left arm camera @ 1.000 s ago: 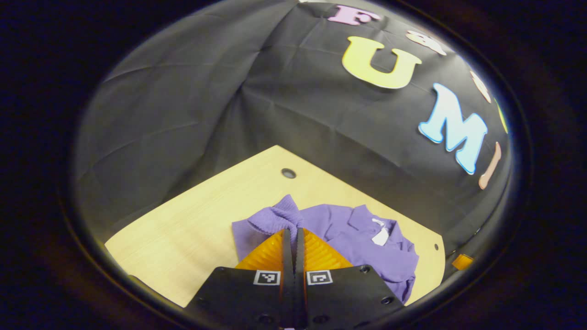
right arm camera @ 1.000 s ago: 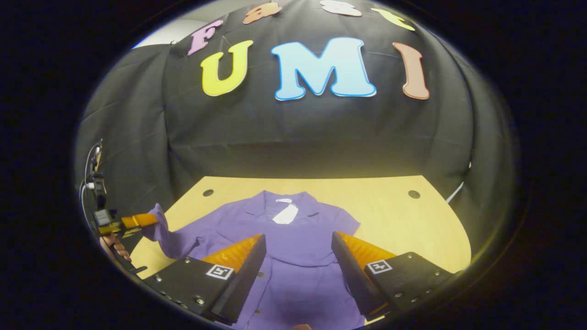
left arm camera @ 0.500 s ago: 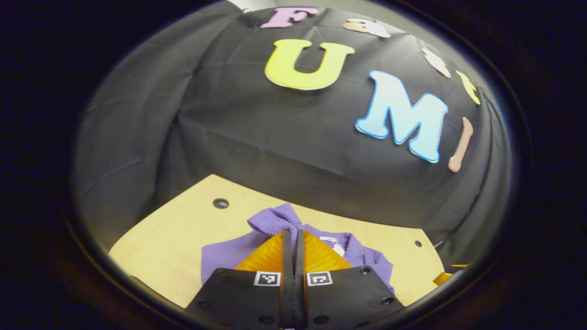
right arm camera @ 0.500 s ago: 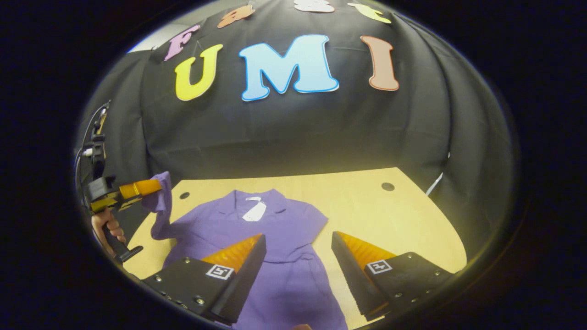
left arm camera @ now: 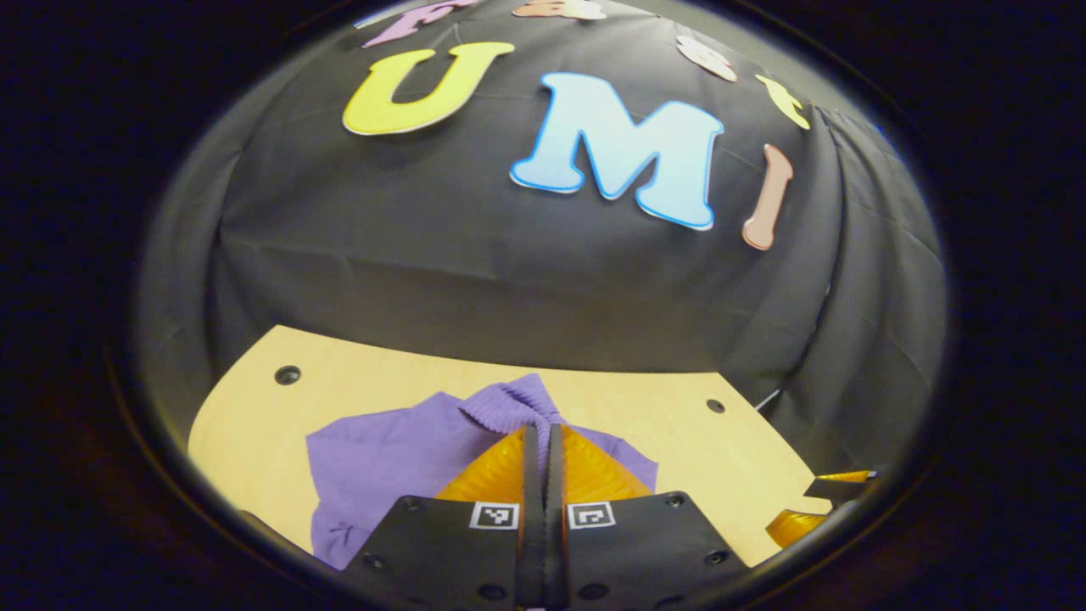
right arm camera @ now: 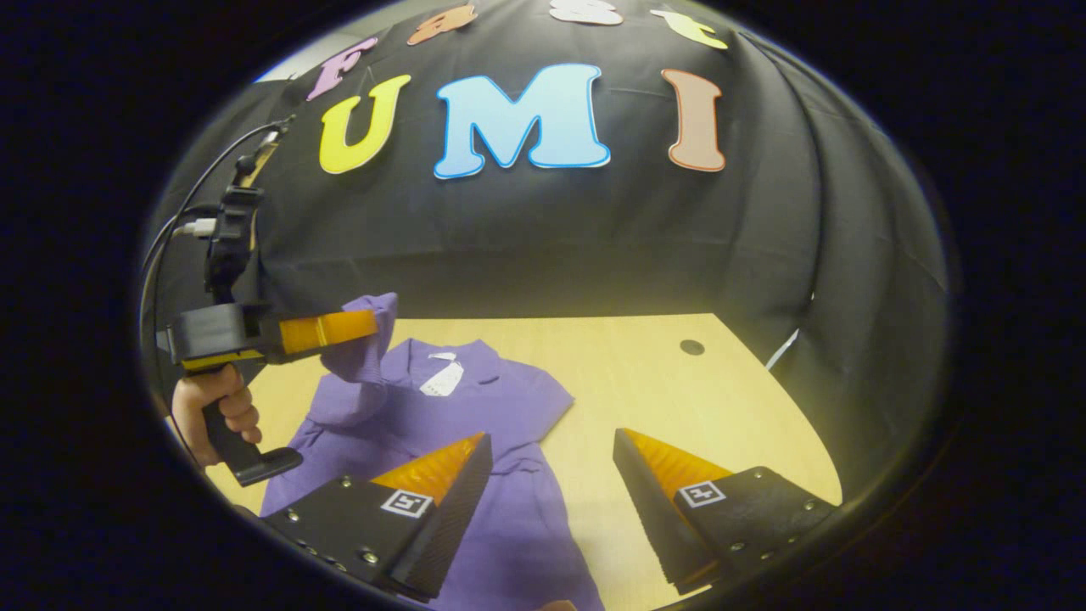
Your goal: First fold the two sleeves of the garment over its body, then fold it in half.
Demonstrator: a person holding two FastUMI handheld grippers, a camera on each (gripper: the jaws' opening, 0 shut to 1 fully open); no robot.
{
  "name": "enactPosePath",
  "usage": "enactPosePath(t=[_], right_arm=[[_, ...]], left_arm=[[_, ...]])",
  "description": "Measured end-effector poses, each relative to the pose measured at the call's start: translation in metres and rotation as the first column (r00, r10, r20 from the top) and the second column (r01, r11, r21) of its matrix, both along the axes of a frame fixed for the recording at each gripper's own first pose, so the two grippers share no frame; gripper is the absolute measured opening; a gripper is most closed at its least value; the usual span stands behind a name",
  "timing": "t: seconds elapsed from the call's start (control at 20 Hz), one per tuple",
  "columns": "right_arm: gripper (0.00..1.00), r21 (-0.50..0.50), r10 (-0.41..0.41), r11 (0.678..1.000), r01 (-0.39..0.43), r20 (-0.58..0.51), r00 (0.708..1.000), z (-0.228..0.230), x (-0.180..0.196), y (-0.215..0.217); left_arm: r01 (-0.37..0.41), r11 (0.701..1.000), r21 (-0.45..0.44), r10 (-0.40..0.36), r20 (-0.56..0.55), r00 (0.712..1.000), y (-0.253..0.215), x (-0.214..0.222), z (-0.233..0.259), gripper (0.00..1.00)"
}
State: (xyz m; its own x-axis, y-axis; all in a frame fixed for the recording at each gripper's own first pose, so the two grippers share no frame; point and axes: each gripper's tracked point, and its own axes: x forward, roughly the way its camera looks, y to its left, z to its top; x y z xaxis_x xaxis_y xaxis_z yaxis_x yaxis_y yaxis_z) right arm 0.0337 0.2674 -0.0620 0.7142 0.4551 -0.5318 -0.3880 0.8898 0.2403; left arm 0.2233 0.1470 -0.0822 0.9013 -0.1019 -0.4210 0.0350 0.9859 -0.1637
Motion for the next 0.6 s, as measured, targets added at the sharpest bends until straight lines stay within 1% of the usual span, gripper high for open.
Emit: enactPosePath(t=[0.15, 0.25, 0.5, 0.55, 0.6], right_arm=[[0.9, 0.002, -0.004, 1.0, 0.004, -0.011, 1.0, -0.006, 0.001, -0.009], [0.89, 0.001, -0.012, 1.0, 0.012, -0.018, 1.0, -0.012, 0.003, -0.018], [0.89, -0.008, -0.015, 1.0, 0.015, -0.013, 1.0, -0.021, 0.004, -0.03], [0.89, -0.013, -0.013, 1.0, 0.013, -0.012, 1.0, -0.022, 0.003, -0.032], [0.9, -0.015, -0.01, 1.0, 0.01, -0.013, 1.0, -0.025, 0.001, -0.033]], left_arm=[[0.058, 0.997, 0.045, -0.056, -0.043, 0.997, -0.027, 0.003, -0.023, 0.06], [0.099, 0.991, 0.094, -0.091, -0.086, 0.992, -0.043, 0.003, -0.05, 0.07], [0.123, 0.981, 0.15, -0.104, -0.129, 0.986, -0.051, -0.001, -0.081, 0.07], [0.126, 0.981, 0.15, -0.107, -0.128, 0.986, -0.052, -0.003, -0.084, 0.1], [0.133, 0.98, 0.147, -0.114, -0.131, 0.985, -0.053, -0.006, -0.085, 0.1]])
